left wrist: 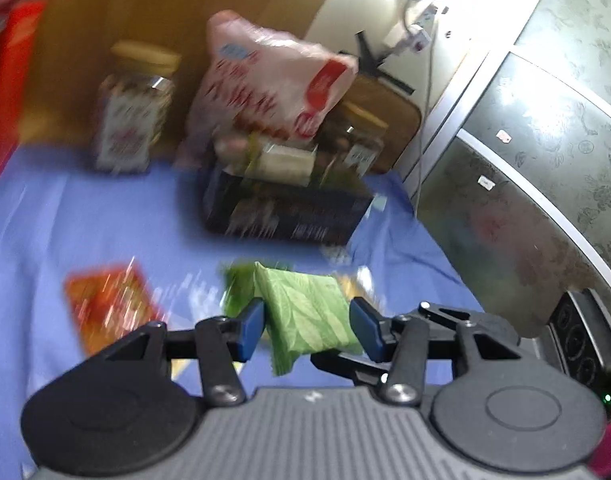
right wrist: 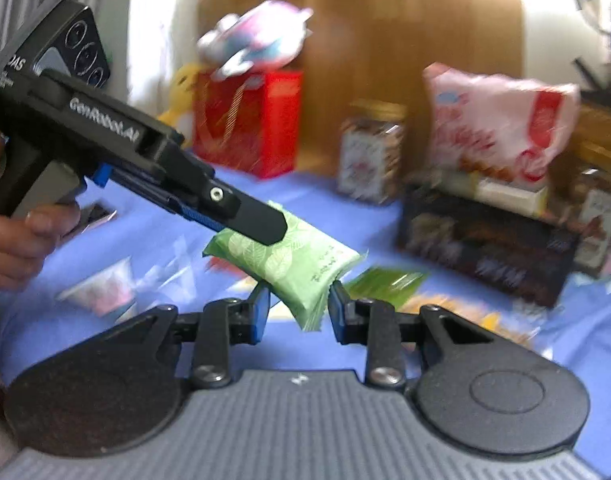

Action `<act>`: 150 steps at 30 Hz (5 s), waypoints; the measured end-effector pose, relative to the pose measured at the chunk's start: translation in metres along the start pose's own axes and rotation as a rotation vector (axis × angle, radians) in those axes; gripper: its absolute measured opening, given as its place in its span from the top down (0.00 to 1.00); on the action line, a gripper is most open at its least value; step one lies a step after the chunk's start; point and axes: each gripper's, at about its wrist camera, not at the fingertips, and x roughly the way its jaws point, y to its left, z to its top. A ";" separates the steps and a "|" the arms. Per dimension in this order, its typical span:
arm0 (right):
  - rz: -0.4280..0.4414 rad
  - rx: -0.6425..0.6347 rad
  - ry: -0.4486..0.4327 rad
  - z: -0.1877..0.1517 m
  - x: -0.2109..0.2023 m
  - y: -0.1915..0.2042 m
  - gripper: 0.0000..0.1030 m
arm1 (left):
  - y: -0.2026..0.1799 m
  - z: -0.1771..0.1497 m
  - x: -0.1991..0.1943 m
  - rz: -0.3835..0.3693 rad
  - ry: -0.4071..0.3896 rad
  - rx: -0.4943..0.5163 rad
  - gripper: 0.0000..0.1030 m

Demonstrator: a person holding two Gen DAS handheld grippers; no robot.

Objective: Organize snacks
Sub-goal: 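Lift the light green pack into the tin box and release it, then reach the left gripper to the green pickle bag and grasp it, then lift the green pickle bag into the tin box and release it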

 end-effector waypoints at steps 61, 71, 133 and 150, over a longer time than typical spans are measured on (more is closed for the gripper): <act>0.198 0.217 0.117 -0.001 0.018 -0.008 0.90 | 0.075 -0.058 -0.048 0.136 -0.084 -0.272 0.25; 0.201 0.315 0.185 -0.050 -0.035 0.002 0.67 | 0.048 -0.072 -0.033 0.038 0.002 -0.200 0.25; 0.012 0.460 0.156 -0.035 0.045 -0.157 0.76 | 0.026 0.029 0.170 -0.049 0.210 -0.141 0.78; -0.015 0.307 -0.031 0.001 0.021 -0.112 0.97 | -0.008 0.063 0.110 -0.078 0.038 -0.017 0.81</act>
